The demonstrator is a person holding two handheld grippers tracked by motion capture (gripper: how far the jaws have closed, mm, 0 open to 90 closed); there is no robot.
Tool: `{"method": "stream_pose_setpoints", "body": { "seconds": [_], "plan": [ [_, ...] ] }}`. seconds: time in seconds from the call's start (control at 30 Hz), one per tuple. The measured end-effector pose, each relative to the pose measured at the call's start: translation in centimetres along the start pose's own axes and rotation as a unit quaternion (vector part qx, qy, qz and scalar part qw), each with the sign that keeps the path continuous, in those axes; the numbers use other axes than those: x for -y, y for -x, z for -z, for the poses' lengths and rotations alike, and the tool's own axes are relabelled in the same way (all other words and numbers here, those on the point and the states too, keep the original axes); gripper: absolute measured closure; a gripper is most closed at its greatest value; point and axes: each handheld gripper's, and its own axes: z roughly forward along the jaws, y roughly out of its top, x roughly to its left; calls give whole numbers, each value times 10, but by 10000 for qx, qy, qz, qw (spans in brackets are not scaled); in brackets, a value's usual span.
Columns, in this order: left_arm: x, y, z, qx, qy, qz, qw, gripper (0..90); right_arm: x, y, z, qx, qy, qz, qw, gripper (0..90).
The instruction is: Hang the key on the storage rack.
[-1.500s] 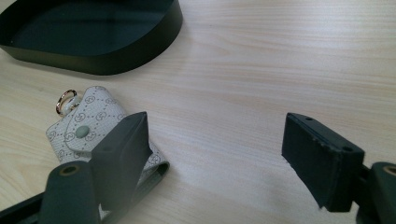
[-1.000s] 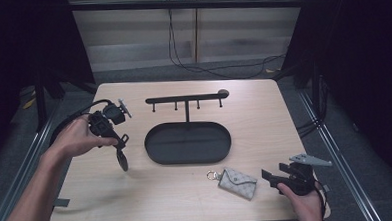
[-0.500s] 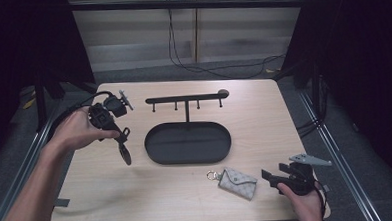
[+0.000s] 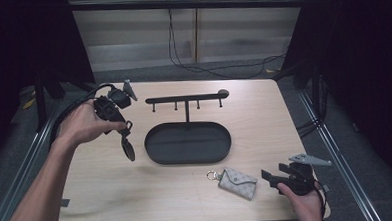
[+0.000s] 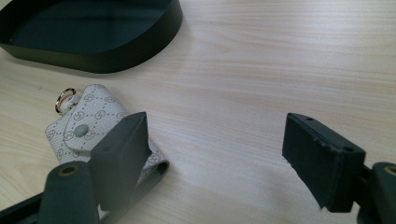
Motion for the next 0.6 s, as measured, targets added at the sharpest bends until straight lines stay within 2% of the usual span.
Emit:
{"method": "stream_pose_setpoints", "body": {
  "seconds": [0.07,0.17,0.27,0.33,0.4,0.47,0.6],
  "plan": [
    [-3,0,0,-100,2,138,9999,711,0,0,0,-4,1,-6,10000,228],
    [-11,1,-3,-81,-25,337,9994,711,0,0,-1,-6,-11,-12,10000,228],
    [-14,1,-4,0,-78,350,9994,711,0,0,-1,-9,-14,-18,10000,228],
    [-17,2,-5,21,-43,499,9987,711,0,1,-1,-18,-14,-25,10000,228],
    [-19,4,-5,88,-61,487,9988,710,0,1,-1,-27,-22,-22,10000,228],
    [-23,6,-4,40,-92,513,9986,710,0,1,-1,-26,-21,-14,10000,228],
    [-28,7,0,109,-85,619,9980,710,0,1,-1,-32,-24,-20,10000,229]
  ]
}}
